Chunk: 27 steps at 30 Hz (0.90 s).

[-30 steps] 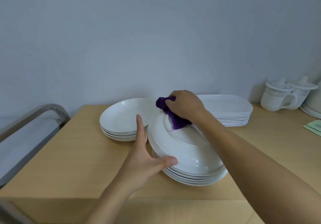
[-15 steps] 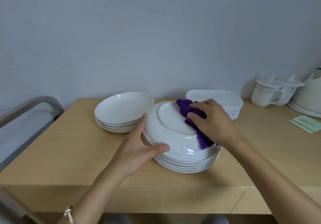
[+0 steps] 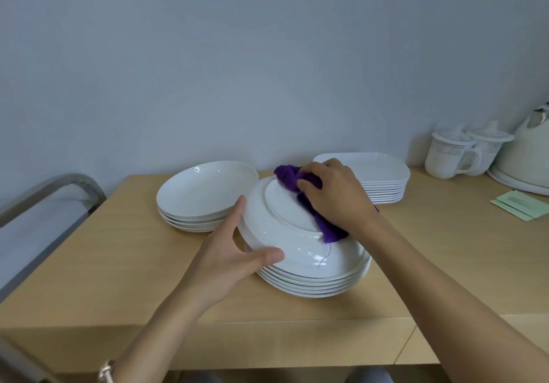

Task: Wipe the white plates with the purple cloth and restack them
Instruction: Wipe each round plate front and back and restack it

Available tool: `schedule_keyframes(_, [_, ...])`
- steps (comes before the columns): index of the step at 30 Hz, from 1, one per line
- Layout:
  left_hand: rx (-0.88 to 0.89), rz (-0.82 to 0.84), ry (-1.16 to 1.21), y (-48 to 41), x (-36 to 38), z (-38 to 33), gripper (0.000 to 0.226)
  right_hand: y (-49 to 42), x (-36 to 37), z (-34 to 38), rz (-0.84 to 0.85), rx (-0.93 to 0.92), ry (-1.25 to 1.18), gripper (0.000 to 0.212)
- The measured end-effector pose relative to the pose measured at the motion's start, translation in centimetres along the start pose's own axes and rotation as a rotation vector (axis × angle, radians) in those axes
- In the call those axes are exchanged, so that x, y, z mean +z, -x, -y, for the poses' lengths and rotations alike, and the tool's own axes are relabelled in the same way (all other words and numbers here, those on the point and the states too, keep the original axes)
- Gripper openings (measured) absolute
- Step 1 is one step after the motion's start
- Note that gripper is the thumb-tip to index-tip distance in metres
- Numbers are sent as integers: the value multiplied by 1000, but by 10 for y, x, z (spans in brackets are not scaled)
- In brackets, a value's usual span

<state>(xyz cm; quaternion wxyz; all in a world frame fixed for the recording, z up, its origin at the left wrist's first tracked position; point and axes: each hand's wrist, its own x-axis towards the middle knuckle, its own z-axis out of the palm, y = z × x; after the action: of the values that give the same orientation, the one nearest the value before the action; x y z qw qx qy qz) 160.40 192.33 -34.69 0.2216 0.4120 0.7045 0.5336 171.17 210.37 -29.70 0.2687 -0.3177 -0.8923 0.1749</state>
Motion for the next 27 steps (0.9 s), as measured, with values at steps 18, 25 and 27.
schedule_keyframes(18, [-28,-20,14,4,1,-3,123,-1,6,11,-6,-13,41,30])
schedule_keyframes(25, [14,-232,529,6,23,-34,90,-1,0,2,-36,71,-107,26])
schedule_keyframes(27, [-31,-262,835,3,32,-45,89,1,-4,1,-64,79,-196,24])
